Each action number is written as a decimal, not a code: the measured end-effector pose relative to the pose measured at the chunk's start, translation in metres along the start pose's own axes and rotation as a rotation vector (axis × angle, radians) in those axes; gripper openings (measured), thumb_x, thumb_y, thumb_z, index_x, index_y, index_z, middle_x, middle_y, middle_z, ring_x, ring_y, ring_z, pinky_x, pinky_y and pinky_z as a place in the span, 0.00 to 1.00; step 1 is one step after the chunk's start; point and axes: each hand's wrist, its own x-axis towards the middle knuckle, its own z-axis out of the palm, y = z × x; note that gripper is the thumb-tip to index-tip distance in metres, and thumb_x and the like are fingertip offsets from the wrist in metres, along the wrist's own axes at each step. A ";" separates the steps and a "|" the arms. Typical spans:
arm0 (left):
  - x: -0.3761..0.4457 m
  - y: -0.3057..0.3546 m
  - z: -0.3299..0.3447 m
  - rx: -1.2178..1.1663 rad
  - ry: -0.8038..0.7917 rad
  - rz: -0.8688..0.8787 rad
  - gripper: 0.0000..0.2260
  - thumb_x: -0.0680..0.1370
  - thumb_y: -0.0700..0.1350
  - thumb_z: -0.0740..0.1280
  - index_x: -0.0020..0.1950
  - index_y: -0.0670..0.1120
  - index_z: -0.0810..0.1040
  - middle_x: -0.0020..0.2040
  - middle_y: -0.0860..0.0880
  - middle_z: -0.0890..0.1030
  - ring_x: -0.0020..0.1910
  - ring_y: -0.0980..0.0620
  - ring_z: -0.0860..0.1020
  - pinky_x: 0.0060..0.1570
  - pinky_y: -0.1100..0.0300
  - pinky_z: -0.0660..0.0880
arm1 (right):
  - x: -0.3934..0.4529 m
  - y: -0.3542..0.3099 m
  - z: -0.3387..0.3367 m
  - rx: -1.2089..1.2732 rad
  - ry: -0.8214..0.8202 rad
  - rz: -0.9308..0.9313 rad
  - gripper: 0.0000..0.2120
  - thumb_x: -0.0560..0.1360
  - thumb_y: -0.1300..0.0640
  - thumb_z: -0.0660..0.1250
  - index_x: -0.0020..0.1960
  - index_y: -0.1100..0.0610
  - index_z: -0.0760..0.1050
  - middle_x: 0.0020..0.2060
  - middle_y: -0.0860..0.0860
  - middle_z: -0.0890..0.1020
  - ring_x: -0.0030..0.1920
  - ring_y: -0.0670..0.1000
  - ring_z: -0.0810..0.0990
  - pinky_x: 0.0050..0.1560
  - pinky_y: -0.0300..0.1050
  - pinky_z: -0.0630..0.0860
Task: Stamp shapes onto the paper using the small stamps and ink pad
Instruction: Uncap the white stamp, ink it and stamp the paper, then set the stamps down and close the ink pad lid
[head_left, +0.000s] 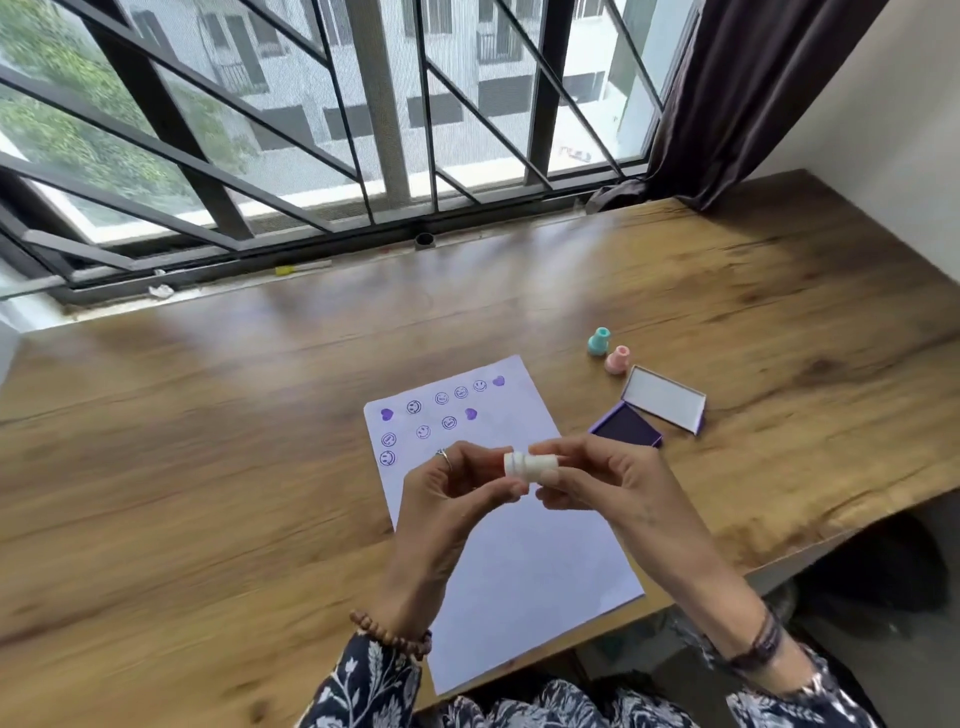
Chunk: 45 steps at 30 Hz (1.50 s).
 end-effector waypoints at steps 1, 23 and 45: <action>0.001 0.001 0.002 0.013 -0.007 0.013 0.07 0.60 0.39 0.75 0.35 0.47 0.82 0.36 0.50 0.85 0.36 0.57 0.81 0.38 0.68 0.77 | 0.000 0.002 -0.001 0.016 0.014 -0.002 0.07 0.71 0.61 0.70 0.48 0.55 0.83 0.40 0.53 0.86 0.39 0.52 0.85 0.41 0.37 0.80; 0.061 -0.060 0.032 0.521 -0.001 0.256 0.11 0.68 0.38 0.75 0.44 0.47 0.76 0.42 0.51 0.83 0.44 0.56 0.81 0.50 0.65 0.76 | 0.050 0.048 -0.033 -0.310 0.229 0.076 0.13 0.66 0.43 0.71 0.42 0.52 0.79 0.35 0.46 0.82 0.36 0.41 0.80 0.37 0.34 0.77; 0.211 -0.101 0.067 1.150 0.211 0.262 0.09 0.72 0.49 0.69 0.48 0.45 0.79 0.65 0.45 0.73 0.73 0.45 0.56 0.68 0.49 0.48 | 0.207 0.056 -0.086 -1.312 0.159 -0.222 0.16 0.74 0.47 0.61 0.52 0.57 0.78 0.50 0.56 0.76 0.54 0.57 0.71 0.53 0.51 0.66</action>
